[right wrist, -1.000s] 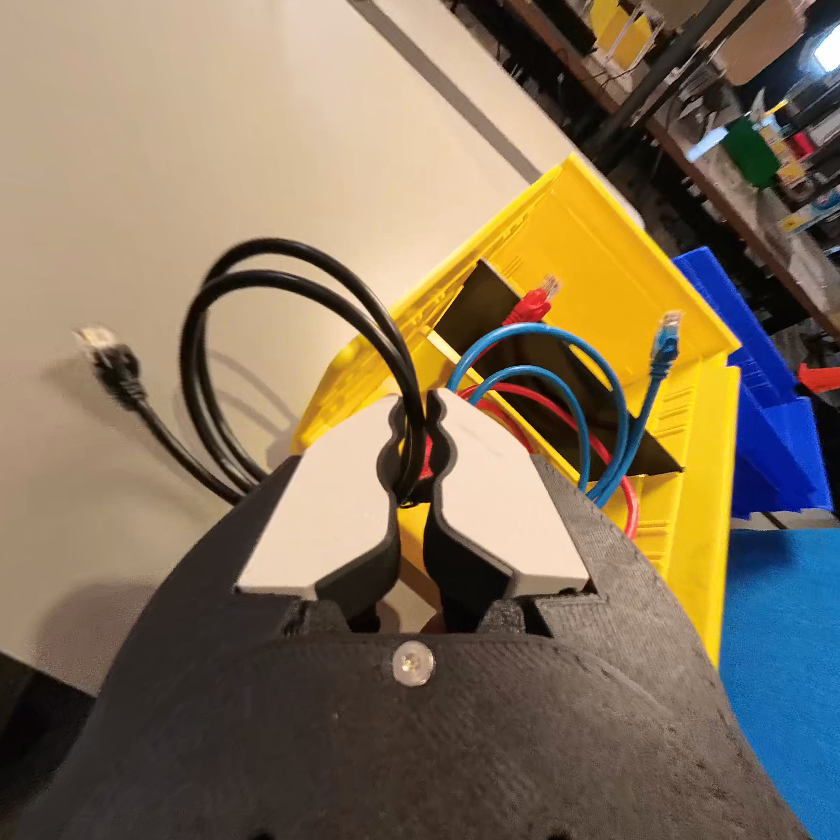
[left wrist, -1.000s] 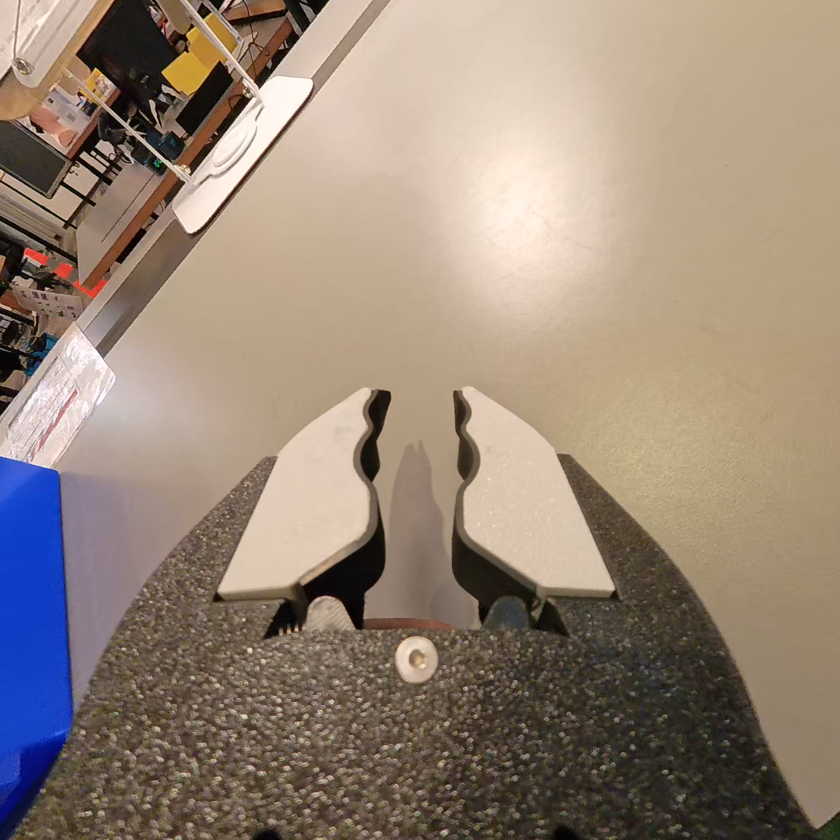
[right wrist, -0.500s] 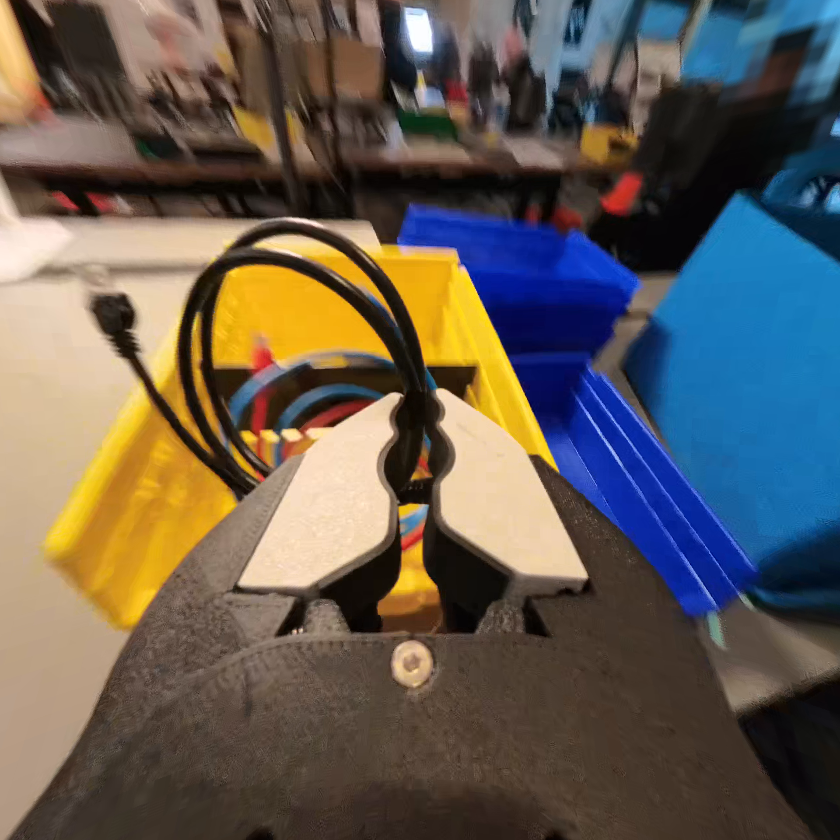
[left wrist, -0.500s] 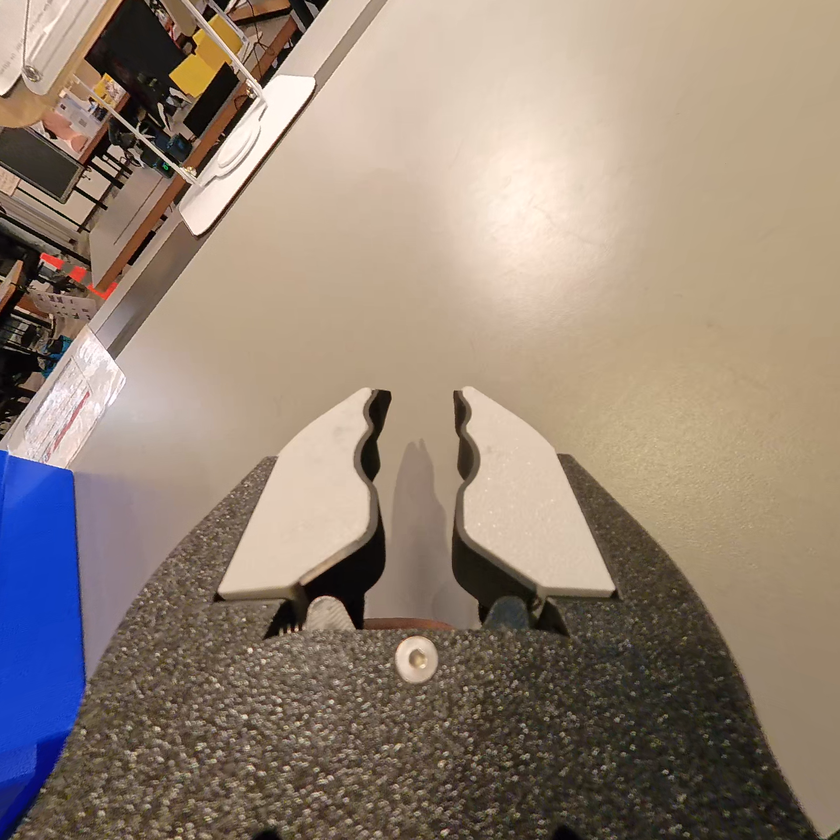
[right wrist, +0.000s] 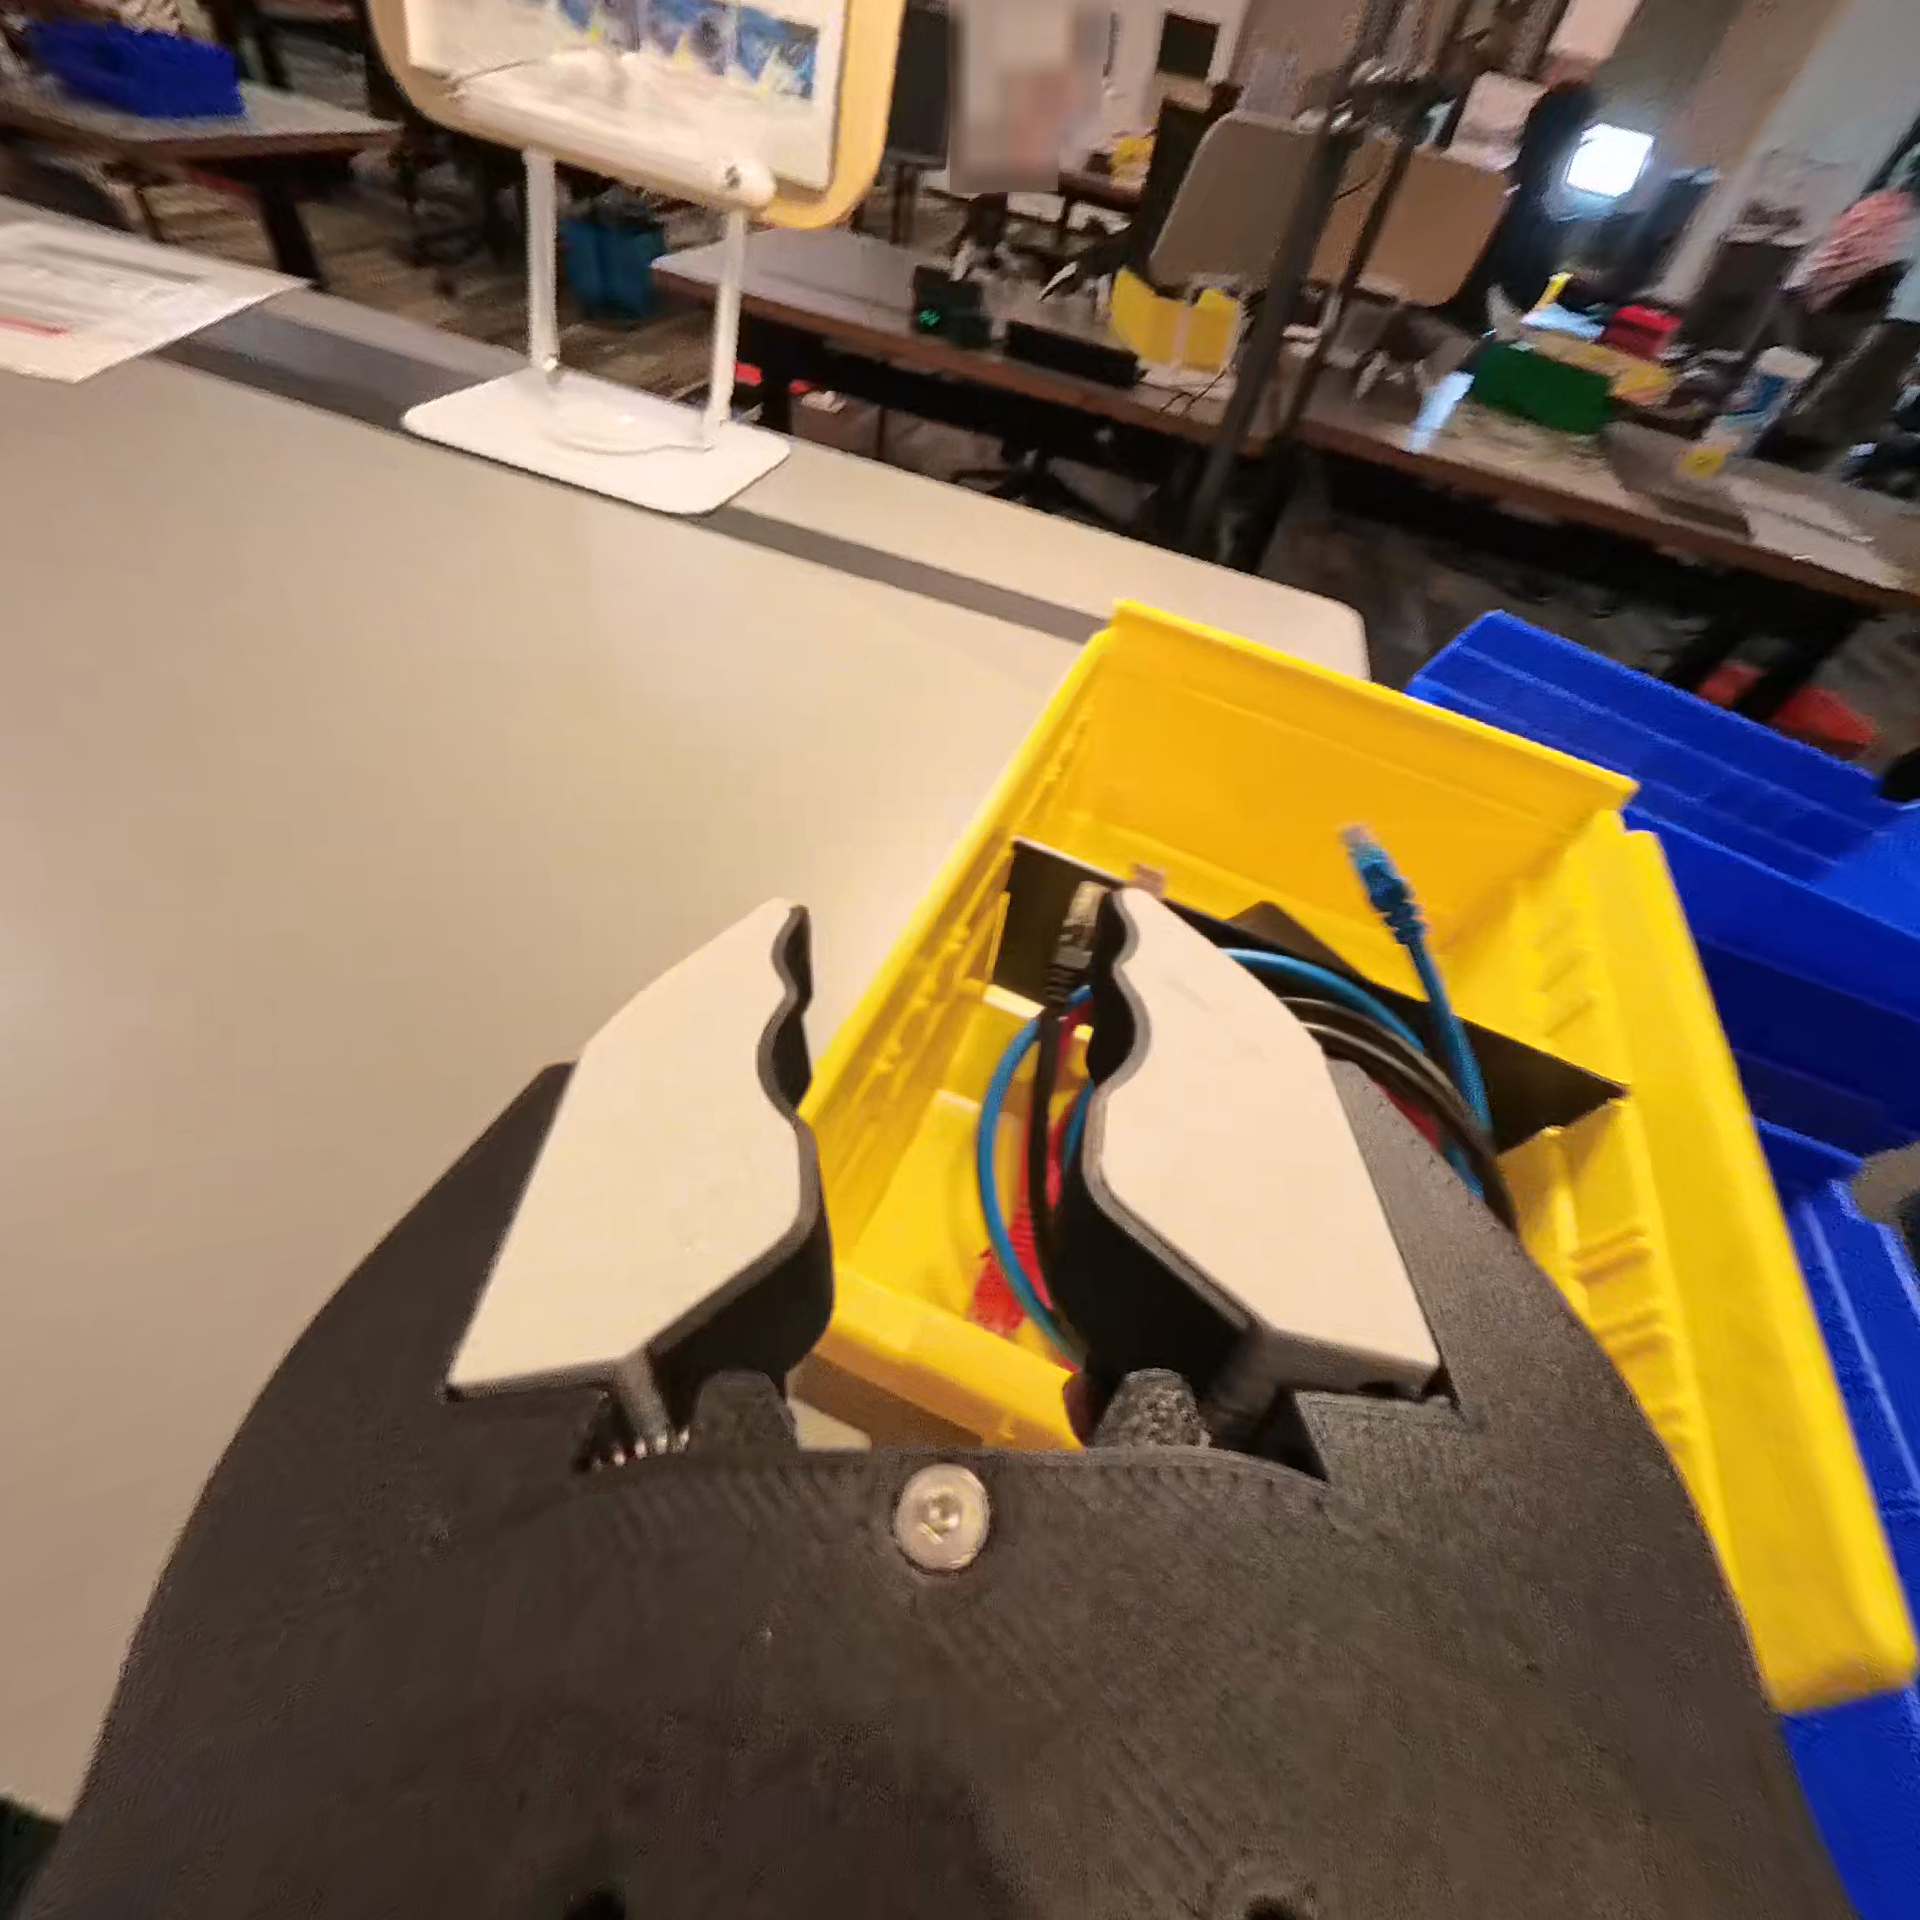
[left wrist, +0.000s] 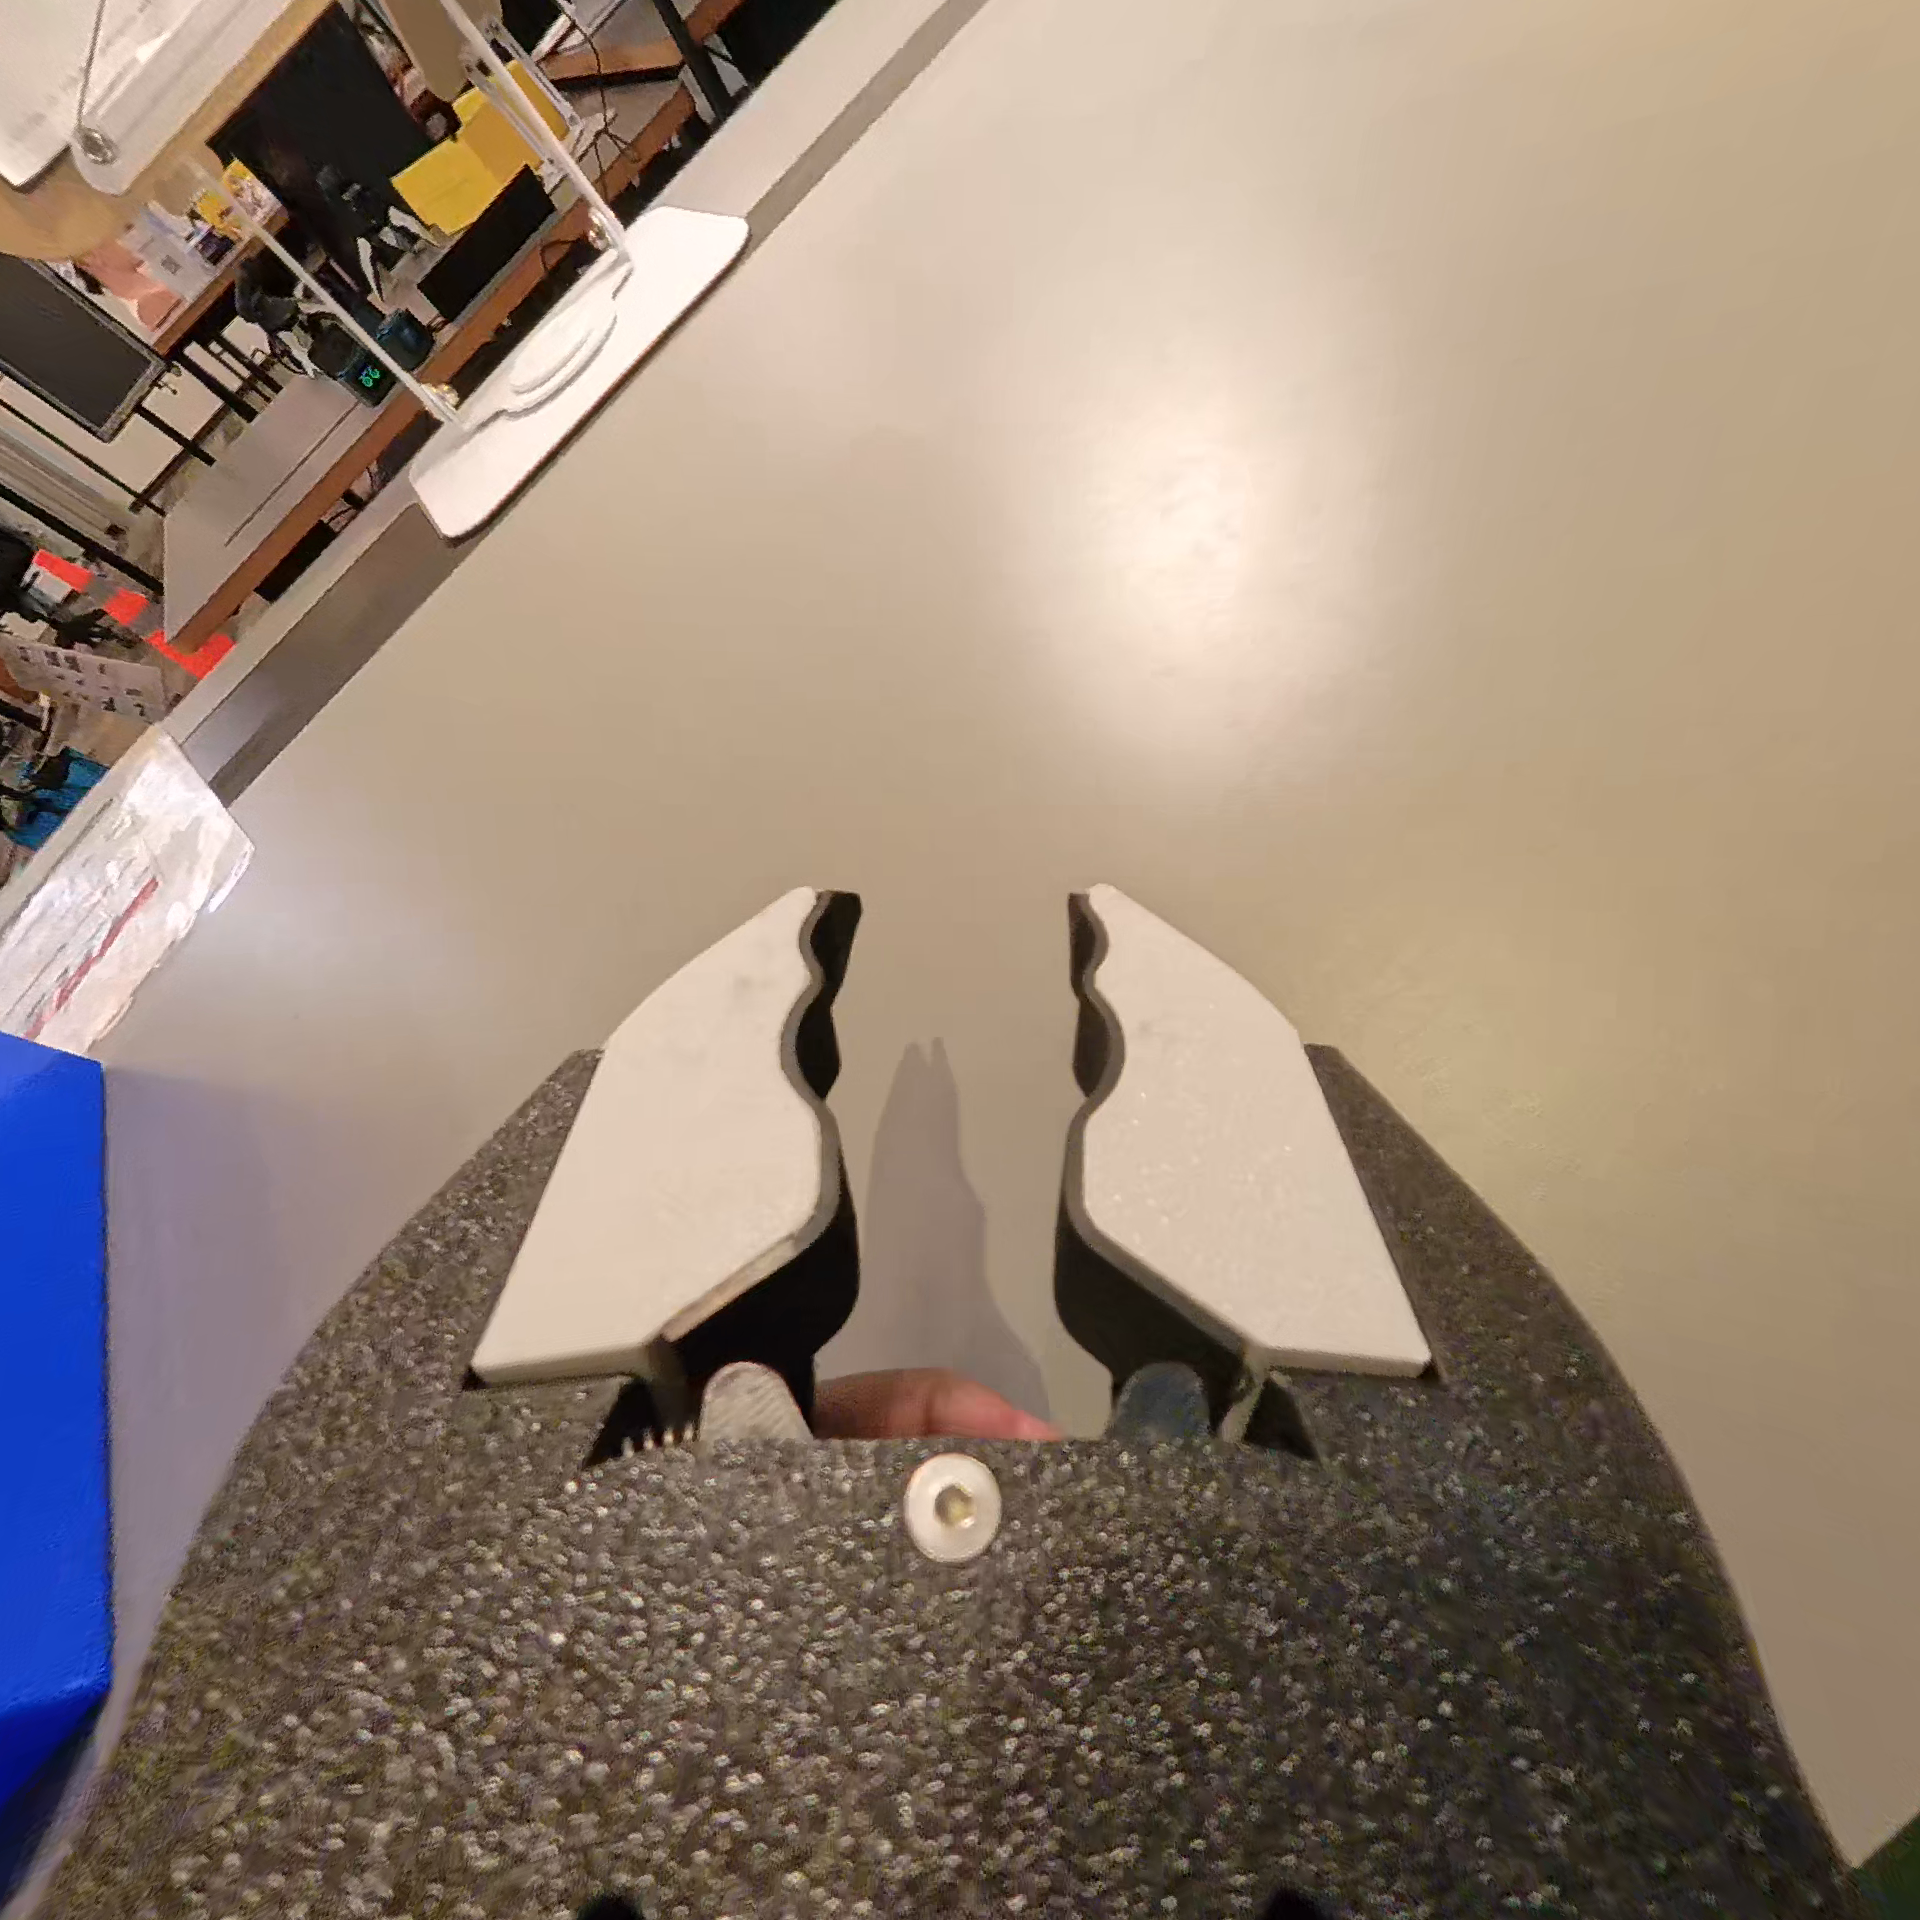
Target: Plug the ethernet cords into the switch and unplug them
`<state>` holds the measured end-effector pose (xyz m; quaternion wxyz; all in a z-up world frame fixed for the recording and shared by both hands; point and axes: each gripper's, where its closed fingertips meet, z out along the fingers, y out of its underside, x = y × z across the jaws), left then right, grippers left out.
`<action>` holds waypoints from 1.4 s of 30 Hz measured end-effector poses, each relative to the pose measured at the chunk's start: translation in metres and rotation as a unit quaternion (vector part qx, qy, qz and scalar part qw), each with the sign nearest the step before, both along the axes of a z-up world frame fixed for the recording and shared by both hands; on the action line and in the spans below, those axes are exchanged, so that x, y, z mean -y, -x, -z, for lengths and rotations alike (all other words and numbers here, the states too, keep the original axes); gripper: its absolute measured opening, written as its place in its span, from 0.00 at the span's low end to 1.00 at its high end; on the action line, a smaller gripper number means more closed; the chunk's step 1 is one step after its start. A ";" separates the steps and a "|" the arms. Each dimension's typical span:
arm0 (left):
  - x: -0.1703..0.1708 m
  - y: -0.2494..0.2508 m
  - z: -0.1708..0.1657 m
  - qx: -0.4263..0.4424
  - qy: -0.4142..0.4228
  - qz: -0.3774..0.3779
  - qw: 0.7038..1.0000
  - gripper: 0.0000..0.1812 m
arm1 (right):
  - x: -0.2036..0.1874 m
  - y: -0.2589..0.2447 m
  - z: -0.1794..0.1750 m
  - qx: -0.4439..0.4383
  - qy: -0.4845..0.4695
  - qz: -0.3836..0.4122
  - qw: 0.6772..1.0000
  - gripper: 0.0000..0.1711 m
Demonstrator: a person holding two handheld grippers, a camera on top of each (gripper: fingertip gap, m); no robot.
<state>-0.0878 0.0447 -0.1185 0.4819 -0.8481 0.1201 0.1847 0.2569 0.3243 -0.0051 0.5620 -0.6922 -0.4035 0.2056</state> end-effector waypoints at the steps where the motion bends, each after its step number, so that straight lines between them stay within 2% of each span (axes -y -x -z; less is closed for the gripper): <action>1: 0.000 0.001 -0.002 0.008 -0.007 -0.002 1.000 0.25 | 0.004 0.005 0.005 0.011 0.009 -0.009 1.000 0.32; 5: 0.002 0.011 -0.012 0.034 -0.038 -0.020 0.999 0.30 | 0.016 0.018 0.025 0.065 0.040 -0.030 0.997 0.36; 9: 0.013 0.056 -0.029 -0.043 -0.097 -0.110 0.988 0.38 | 0.020 0.025 0.035 0.099 0.048 -0.033 0.993 0.39; 10: 0.020 0.071 -0.037 -0.069 -0.122 -0.146 0.979 0.42 | 0.019 0.026 0.038 0.104 0.050 -0.031 0.993 0.40; 13: 0.046 0.107 -0.057 -0.100 -0.182 -0.216 0.954 0.43 | 0.016 0.033 0.050 0.126 0.056 -0.024 0.990 0.40; 18: 0.108 0.179 -0.081 -0.042 -0.274 -0.321 0.906 0.42 | 0.004 0.034 0.068 0.163 0.057 0.024 0.985 0.42; 22: 0.142 0.231 -0.080 -0.010 -0.283 -0.366 0.887 0.41 | -0.009 0.030 0.080 0.169 0.051 0.072 0.982 0.43; 24: 0.146 0.248 -0.076 -0.005 -0.266 -0.369 0.891 0.40 | -0.016 0.029 0.083 0.163 0.032 0.096 0.981 0.43; 32: 0.126 0.281 -0.052 0.033 -0.181 -0.331 0.926 0.38 | -0.025 0.032 0.090 0.152 -0.070 0.170 0.971 0.47; 36: 0.116 0.289 -0.043 0.048 -0.149 -0.312 0.937 0.35 | -0.024 0.029 0.076 0.150 -0.141 0.202 0.958 0.37; 38: 0.115 0.292 -0.043 0.034 -0.134 -0.313 0.940 0.33 | -0.021 0.028 0.071 0.152 -0.173 0.206 0.951 0.27; 40: 0.115 0.294 -0.041 0.004 -0.117 -0.315 0.942 0.25 | -0.017 0.028 0.066 0.149 -0.198 0.209 0.946 0.15; 42: 0.112 0.289 -0.039 -0.027 -0.103 -0.300 0.948 0.14 | -0.016 0.027 0.066 0.147 -0.196 0.210 0.946 0.15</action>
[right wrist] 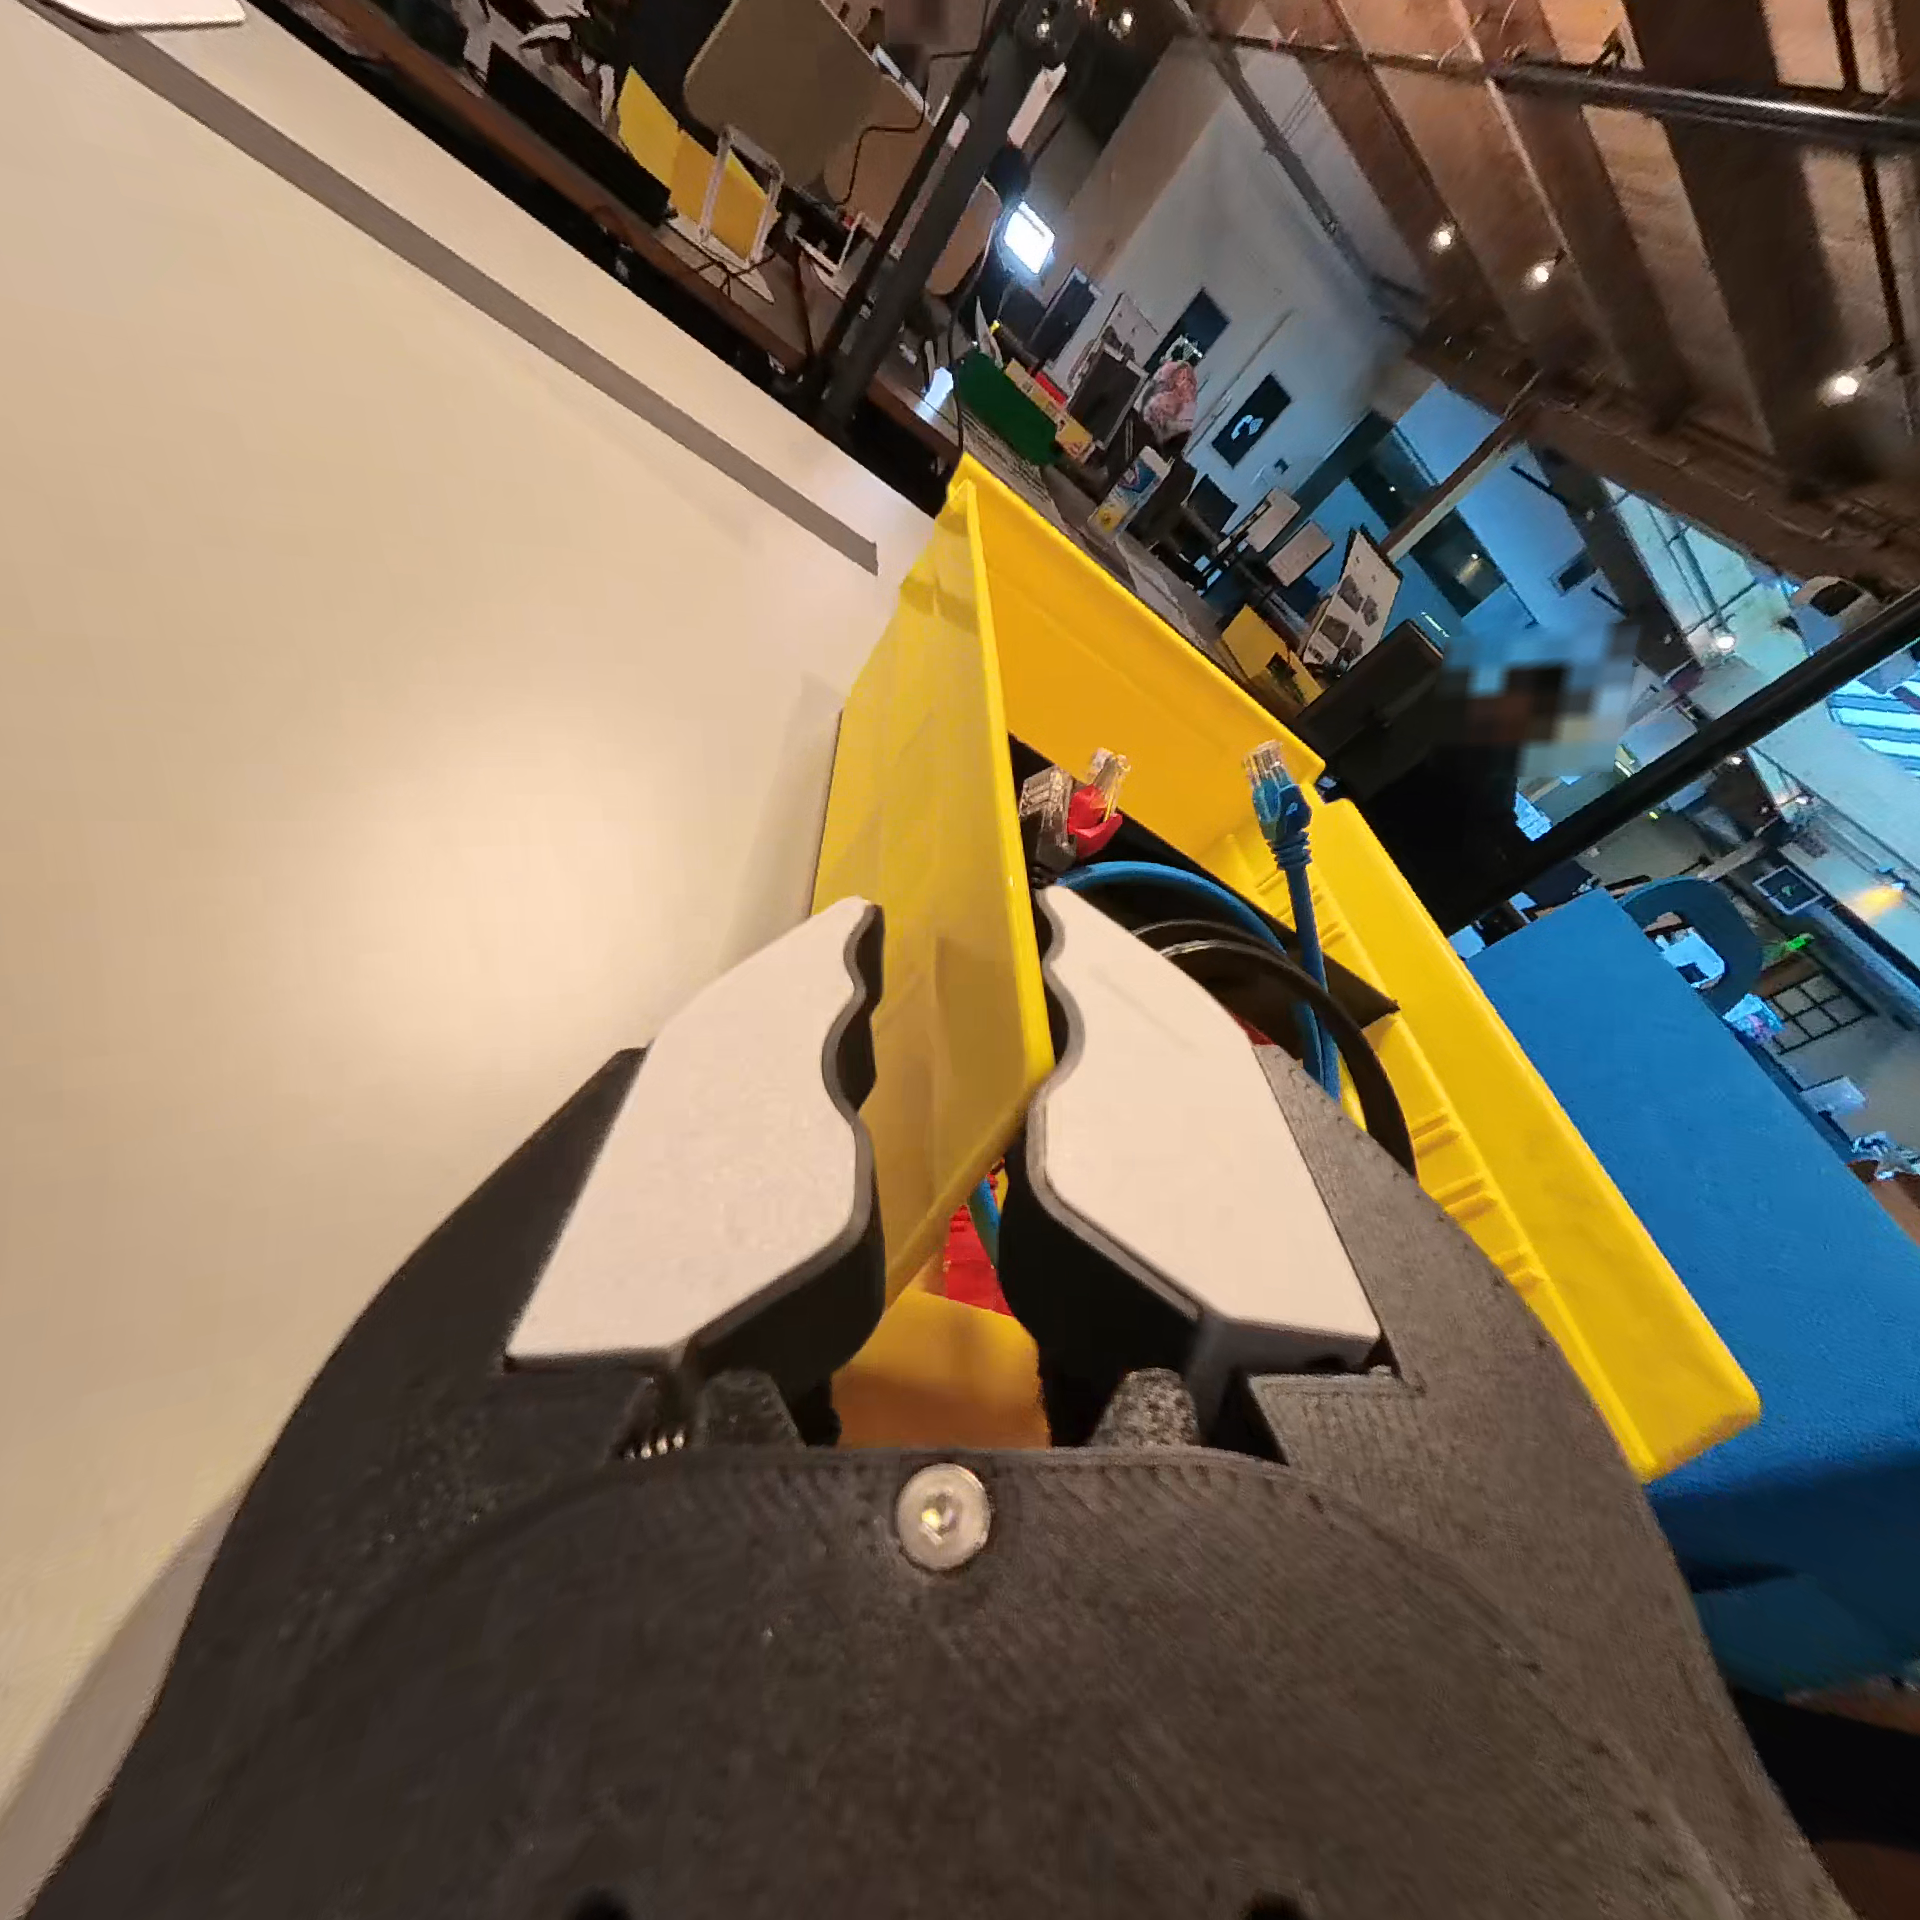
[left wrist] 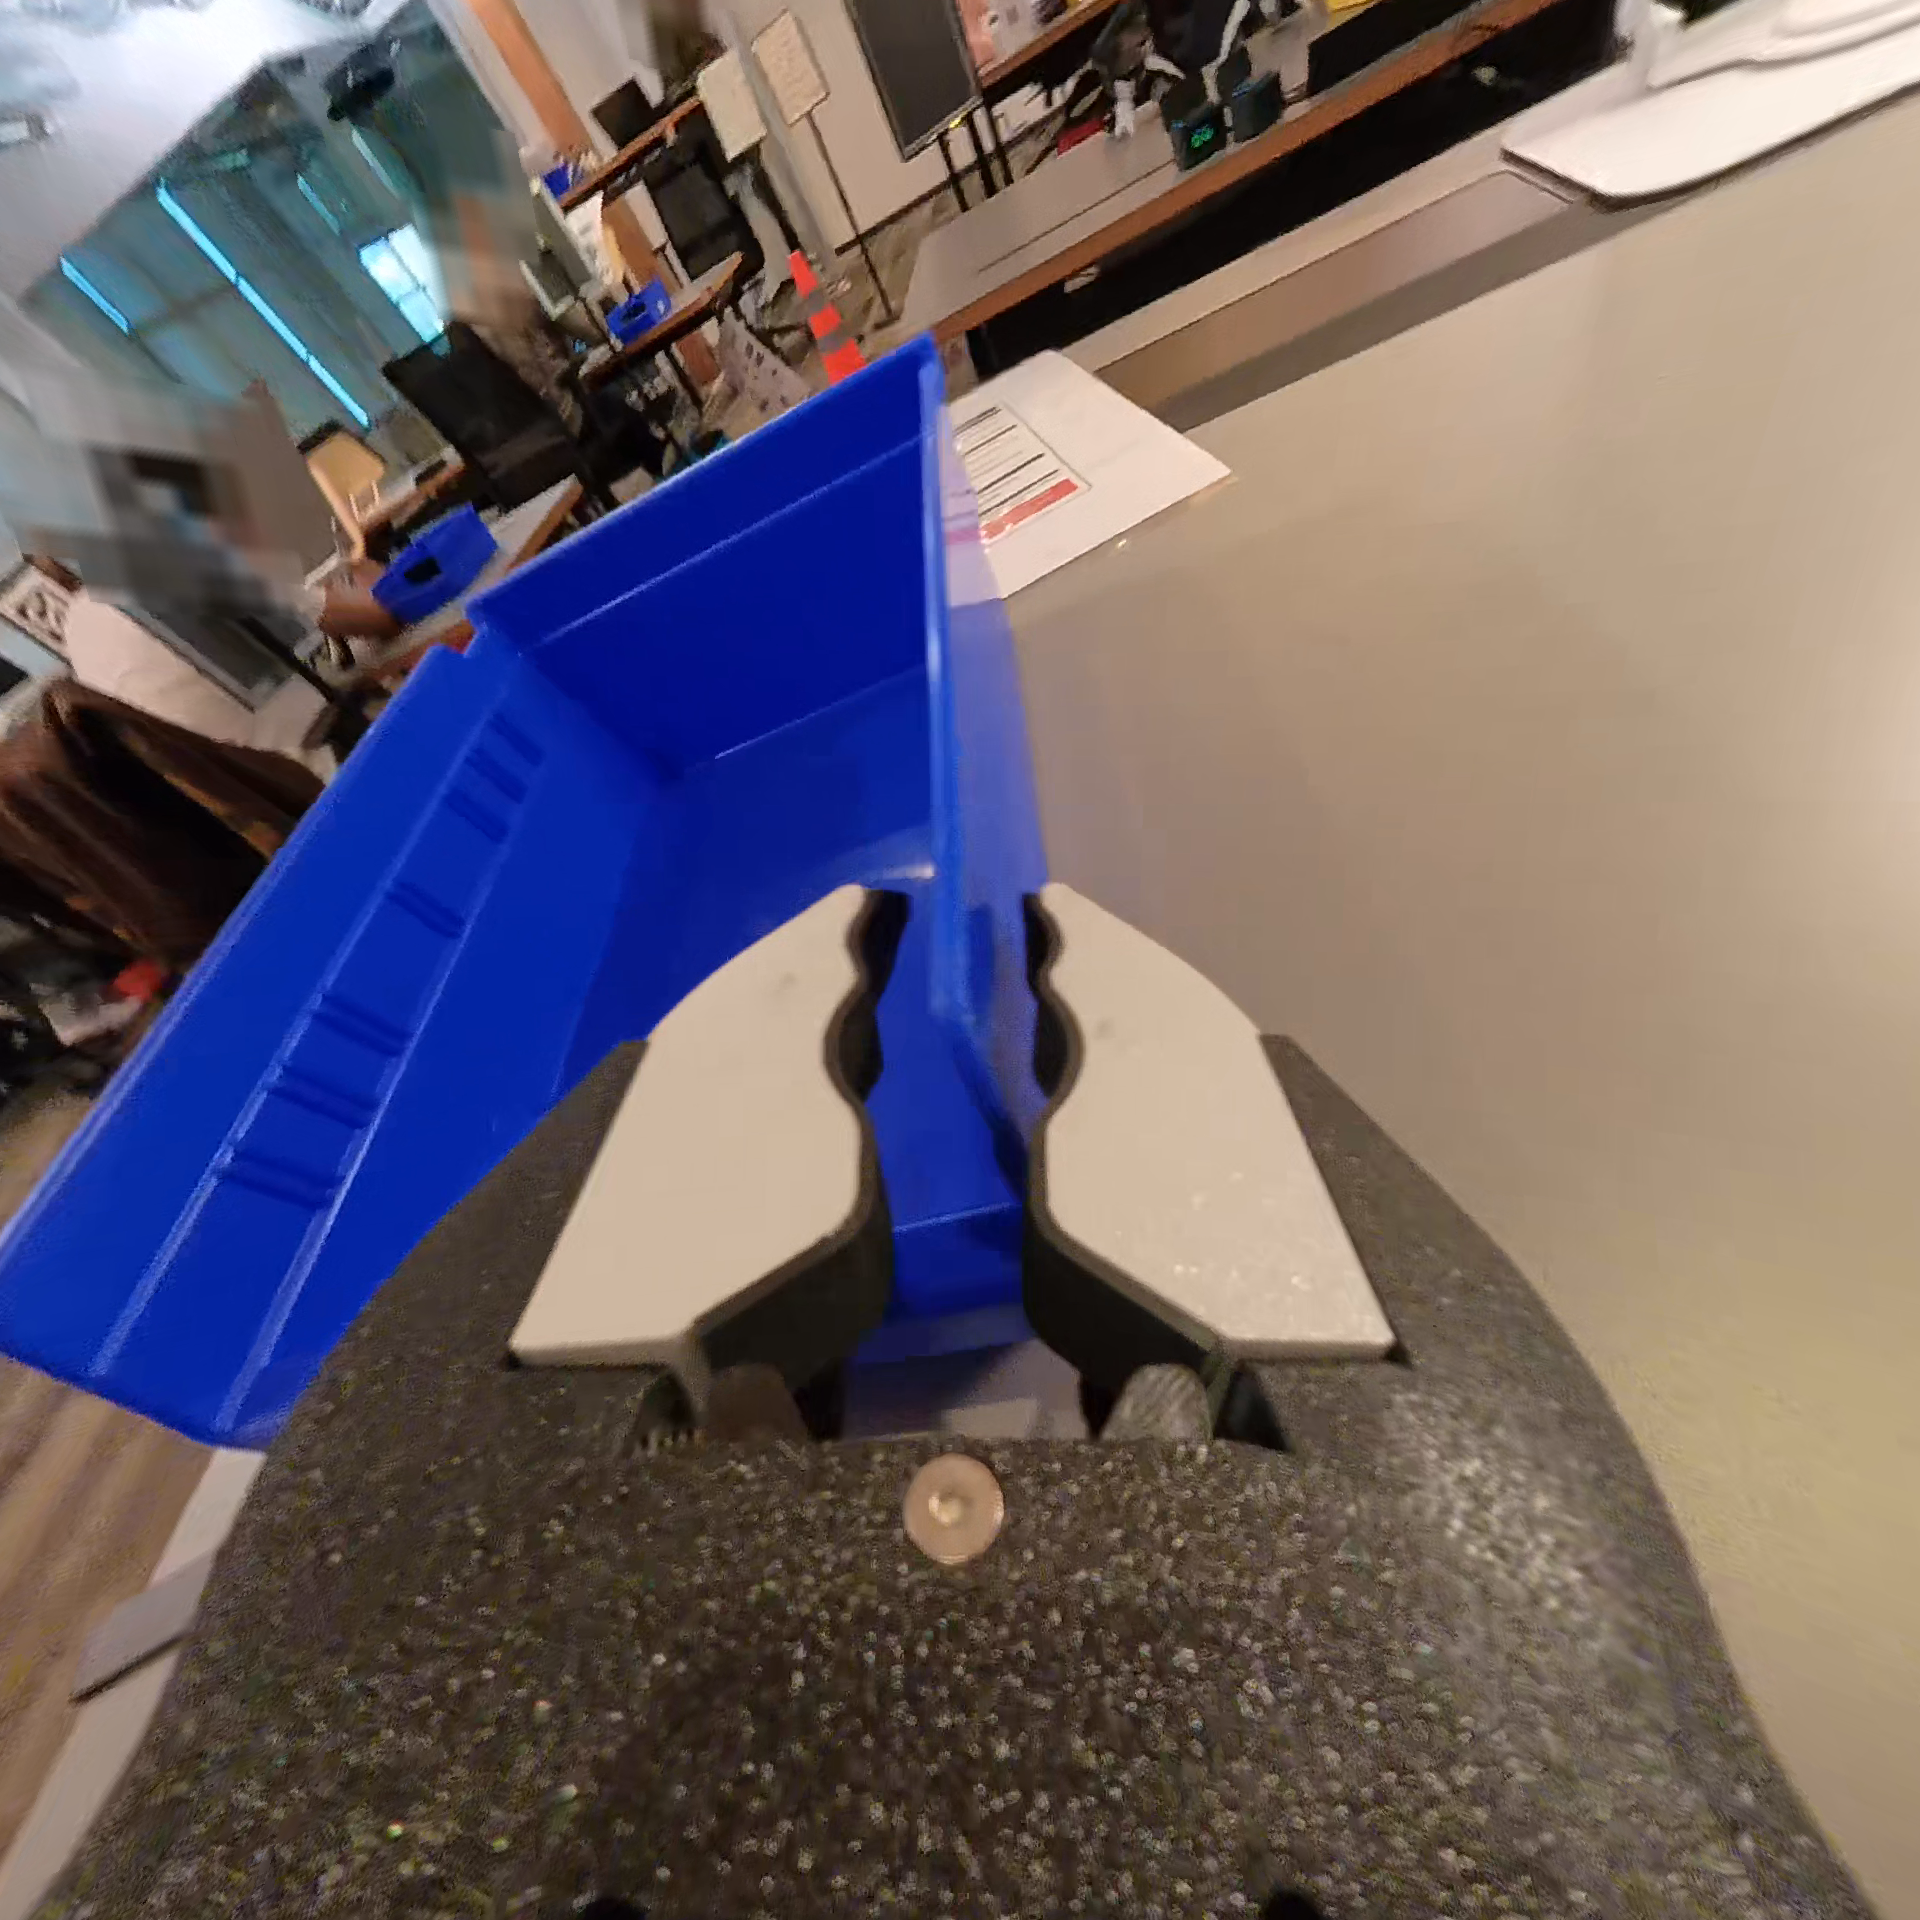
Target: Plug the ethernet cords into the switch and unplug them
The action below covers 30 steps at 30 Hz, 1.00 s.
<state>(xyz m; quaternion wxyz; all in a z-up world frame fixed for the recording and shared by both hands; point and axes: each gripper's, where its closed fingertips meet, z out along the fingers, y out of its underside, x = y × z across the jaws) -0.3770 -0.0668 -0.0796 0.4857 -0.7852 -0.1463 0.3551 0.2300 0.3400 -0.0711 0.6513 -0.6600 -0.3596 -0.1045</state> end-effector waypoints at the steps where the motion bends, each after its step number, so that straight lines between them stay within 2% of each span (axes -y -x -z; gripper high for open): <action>1: -0.003 -0.004 0.001 -0.013 0.008 0.010 1.000 0.09 | 0.000 -0.001 0.000 -0.005 0.003 -0.001 1.000 0.14; 3: -0.005 -0.007 0.001 -0.029 0.017 0.013 0.999 0.09 | 0.001 -0.001 -0.001 -0.015 0.009 -0.004 1.000 0.12; 7: 0.000 -0.015 -0.005 -0.008 -0.038 0.031 0.999 0.03 | 0.003 -0.001 -0.002 -0.031 0.020 -0.014 0.999 0.08; 16: -0.007 -0.050 -0.005 -0.037 -0.028 0.096 0.994 0.03 | 0.003 0.011 -0.001 -0.060 0.049 -0.046 0.996 0.04; 23: -0.027 -0.100 -0.005 -0.068 -0.025 0.219 0.973 0.04 | 0.008 0.025 -0.001 -0.064 0.058 -0.089 0.992 0.04; 30: -0.039 -0.157 -0.004 -0.065 -0.033 0.368 0.927 0.03 | 0.026 0.049 0.000 -0.060 0.065 -0.170 0.981 0.04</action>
